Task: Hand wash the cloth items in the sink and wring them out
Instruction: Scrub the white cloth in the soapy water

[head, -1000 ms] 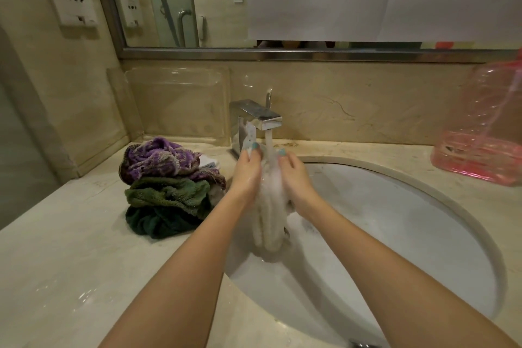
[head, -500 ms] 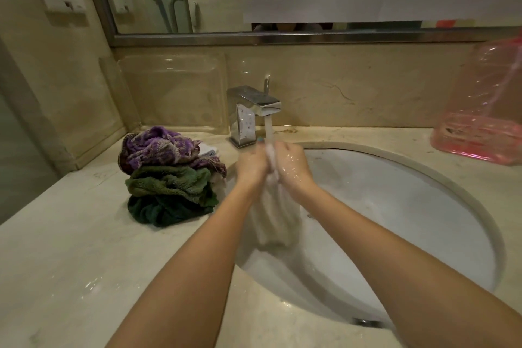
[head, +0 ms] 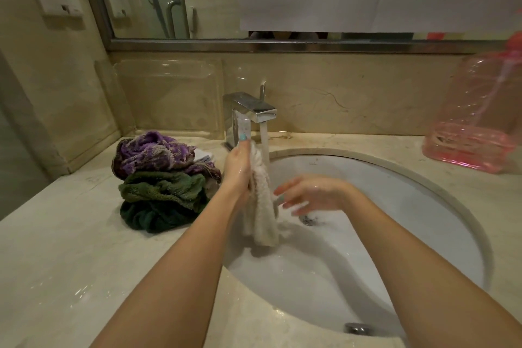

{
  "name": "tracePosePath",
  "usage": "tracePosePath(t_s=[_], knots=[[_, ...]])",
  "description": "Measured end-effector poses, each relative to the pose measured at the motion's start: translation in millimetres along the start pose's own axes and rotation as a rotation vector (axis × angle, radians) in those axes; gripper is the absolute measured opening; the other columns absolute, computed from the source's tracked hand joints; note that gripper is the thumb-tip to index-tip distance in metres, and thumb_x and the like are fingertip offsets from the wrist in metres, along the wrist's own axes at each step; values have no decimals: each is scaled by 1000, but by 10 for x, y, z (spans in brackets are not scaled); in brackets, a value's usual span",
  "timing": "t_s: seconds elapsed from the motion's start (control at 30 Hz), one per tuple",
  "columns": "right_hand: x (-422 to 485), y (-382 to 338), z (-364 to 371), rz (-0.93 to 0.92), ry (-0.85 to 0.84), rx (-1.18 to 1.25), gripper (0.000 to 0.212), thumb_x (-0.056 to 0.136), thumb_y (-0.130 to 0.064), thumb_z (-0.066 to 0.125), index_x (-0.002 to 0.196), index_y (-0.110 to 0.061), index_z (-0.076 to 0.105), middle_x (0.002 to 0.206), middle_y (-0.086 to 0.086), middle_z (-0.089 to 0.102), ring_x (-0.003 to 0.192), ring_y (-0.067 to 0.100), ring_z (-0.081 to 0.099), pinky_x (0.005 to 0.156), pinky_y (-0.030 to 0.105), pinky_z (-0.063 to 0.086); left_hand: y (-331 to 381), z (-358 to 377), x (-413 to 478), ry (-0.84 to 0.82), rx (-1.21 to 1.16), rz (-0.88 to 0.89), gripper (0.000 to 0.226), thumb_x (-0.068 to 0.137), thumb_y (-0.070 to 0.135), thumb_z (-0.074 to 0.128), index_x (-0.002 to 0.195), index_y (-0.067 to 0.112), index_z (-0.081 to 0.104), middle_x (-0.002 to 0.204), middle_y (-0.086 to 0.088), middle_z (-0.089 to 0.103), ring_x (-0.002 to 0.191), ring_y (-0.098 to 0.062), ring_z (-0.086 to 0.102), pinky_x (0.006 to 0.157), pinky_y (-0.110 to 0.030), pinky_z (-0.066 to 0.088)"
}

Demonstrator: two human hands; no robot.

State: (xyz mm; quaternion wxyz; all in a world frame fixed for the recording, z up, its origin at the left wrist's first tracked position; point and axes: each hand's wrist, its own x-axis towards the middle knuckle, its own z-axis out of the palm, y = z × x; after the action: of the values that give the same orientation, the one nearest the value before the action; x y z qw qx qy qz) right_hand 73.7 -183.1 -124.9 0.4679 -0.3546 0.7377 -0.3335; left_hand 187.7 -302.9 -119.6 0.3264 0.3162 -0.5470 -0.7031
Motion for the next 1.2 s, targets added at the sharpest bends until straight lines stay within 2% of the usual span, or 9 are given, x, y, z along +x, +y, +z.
tracePosePath(t_s=[0.13,0.27,0.47,0.63,0.77,0.87,0.93,1.1,1.2], knots=[[50,57,103,-48,-72,-51,25,95,-23,60,119,-17,57,125,0,60,123,22,52,108,46,41,38,-7,-2,3,-69,39,41,102,44,42,98,11,64,83,-7,66,86,-23,66,92,-44,51],[18,36,-43,-126,-74,95,18,95,-22,60,112,-18,56,120,0,62,120,22,56,107,53,39,66,14,-19,-27,-190,51,29,105,30,42,91,12,59,77,-4,63,66,-11,65,69,-29,54],[107,58,74,-212,142,-59,35,93,-24,62,126,-16,54,121,7,63,110,24,61,99,41,48,92,-3,-30,-55,-293,-21,31,105,31,39,117,7,56,95,-12,67,87,-24,68,81,-40,55],[27,74,-96,-291,77,333,36,94,-30,59,121,-7,61,110,12,69,98,25,65,91,39,52,-6,-114,-36,-50,727,108,37,103,41,39,107,12,62,90,-5,64,78,-21,61,65,-29,51],[30,13,-111,-406,184,385,32,97,-32,57,111,-5,63,99,13,66,90,24,62,77,31,51,-46,-135,-45,-65,1148,116,48,92,57,51,93,11,63,87,-9,69,80,-27,68,75,-38,59],[20,-20,-27,-477,309,159,25,99,-28,53,99,-6,66,83,1,61,75,11,55,65,18,44,7,-109,-77,-113,816,200,47,91,59,52,112,16,57,107,-3,66,96,-21,64,86,-40,54],[46,-49,63,-511,351,25,25,100,-26,52,97,-8,69,81,-4,62,72,6,55,64,14,43,31,-104,-153,-287,688,47,53,95,60,43,124,18,56,116,-1,65,102,-16,61,83,-33,50],[58,-193,88,-552,488,214,32,100,-26,51,71,-13,58,65,-2,56,61,10,56,55,19,46,-6,-173,-89,-456,581,-23,43,91,54,55,101,14,67,78,8,66,63,-1,59,57,-13,43],[65,-279,116,-576,528,186,30,99,-28,52,72,-16,58,67,-3,58,58,6,58,53,19,47,-6,-211,-67,-393,592,43,42,92,51,58,94,10,66,66,3,56,53,-9,46,51,-18,37]])
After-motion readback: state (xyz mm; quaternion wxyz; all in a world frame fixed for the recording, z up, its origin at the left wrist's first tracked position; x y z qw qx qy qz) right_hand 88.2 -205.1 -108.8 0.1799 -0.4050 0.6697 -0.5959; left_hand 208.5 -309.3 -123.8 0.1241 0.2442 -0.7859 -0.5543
